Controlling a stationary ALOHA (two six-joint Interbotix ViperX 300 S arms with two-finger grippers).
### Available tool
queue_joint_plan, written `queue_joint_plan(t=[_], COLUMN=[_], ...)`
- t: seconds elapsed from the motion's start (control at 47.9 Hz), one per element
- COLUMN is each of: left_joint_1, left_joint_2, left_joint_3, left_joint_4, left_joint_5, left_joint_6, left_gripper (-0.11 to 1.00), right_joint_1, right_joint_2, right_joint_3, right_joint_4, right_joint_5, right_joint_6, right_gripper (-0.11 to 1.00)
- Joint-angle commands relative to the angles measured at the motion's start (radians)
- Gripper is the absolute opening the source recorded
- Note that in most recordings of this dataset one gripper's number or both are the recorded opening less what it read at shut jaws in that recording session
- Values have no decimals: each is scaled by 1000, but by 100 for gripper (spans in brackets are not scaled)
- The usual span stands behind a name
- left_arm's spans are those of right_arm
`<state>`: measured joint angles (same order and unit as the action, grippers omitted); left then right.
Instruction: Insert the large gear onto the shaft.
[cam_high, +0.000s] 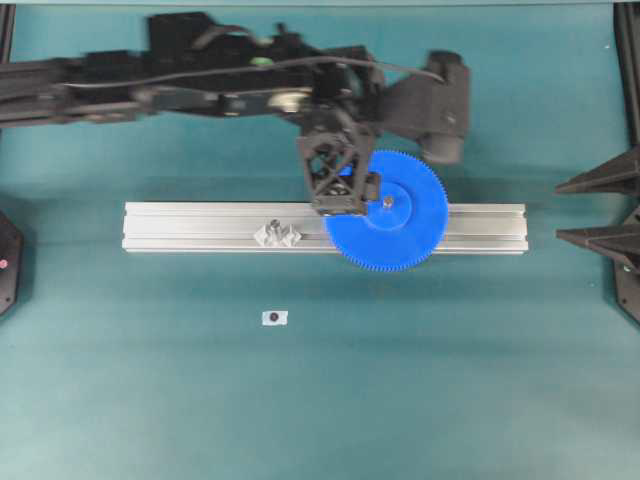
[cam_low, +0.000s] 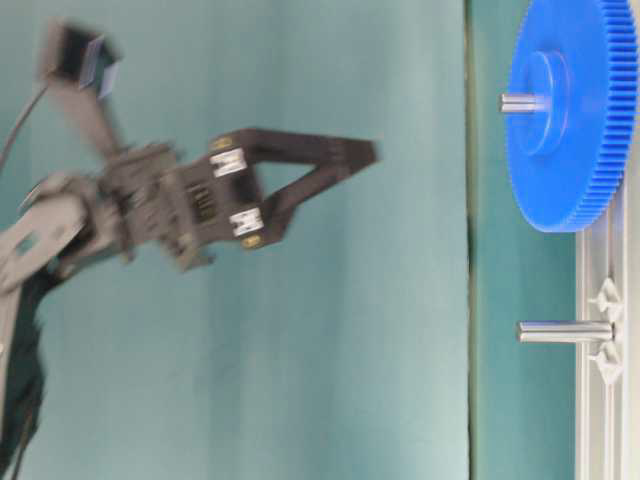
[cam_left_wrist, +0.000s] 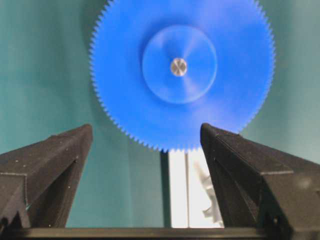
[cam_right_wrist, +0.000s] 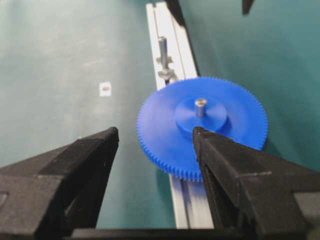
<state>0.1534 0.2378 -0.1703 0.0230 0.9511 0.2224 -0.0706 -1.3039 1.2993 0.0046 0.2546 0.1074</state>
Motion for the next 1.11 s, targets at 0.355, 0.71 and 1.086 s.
queue_joint_plan(t=[0.355,0.71,1.086], left_joint_1=[-3,-29,-66], left_joint_2=[-301,-439,-569], left_joint_3=[316,488,663], left_joint_4=[0,0,0], left_joint_5=[-186,-273,-405], left_joint_6=[-114,-123,-152], left_gripper=[88,87,87], right_joint_1=[-74,-66,-51], right_joint_2=[21,20,23], right_joint_3=[-28,-28,-21], right_joint_4=[-18,-15,-14], right_joint_5=[51,55,51], right_joint_6=[3,6,8], right_gripper=[70,70,70])
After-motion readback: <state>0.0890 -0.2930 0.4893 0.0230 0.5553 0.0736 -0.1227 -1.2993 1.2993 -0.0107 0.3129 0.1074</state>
